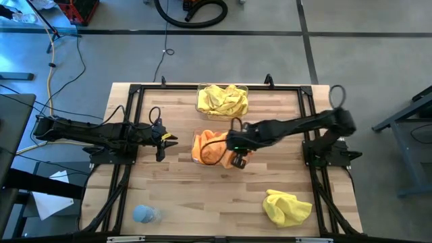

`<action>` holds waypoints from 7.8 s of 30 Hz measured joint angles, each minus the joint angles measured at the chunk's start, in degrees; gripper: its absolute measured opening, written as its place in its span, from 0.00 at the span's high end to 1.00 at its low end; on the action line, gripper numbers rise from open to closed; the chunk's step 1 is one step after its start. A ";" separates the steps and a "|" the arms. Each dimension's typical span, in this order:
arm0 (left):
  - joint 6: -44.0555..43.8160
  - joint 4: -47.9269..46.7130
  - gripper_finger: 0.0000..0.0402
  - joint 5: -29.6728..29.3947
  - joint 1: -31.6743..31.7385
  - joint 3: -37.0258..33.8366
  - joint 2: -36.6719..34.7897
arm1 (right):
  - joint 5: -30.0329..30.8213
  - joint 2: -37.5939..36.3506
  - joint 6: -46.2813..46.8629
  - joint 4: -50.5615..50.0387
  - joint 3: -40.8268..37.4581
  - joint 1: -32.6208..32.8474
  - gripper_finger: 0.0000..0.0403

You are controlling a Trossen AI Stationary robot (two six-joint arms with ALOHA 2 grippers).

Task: Sort microfiber towel by color & place in baskets
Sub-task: Put the orange microfiber towel into the bottom transparent bin, then put the yellow microfiber towel into the top transparent bin

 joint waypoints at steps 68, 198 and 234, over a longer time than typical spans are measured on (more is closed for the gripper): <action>0.07 -0.52 0.79 0.04 0.00 0.02 -0.02 | -6.59 17.22 -1.83 8.43 3.02 -5.16 0.58; 1.66 -0.02 0.79 -1.07 0.01 0.00 -0.02 | 4.20 -6.55 6.83 19.38 7.70 -30.35 1.00; 3.58 -0.57 0.79 -1.29 0.02 0.01 -0.01 | -4.92 20.92 12.19 23.13 7.57 -34.25 0.78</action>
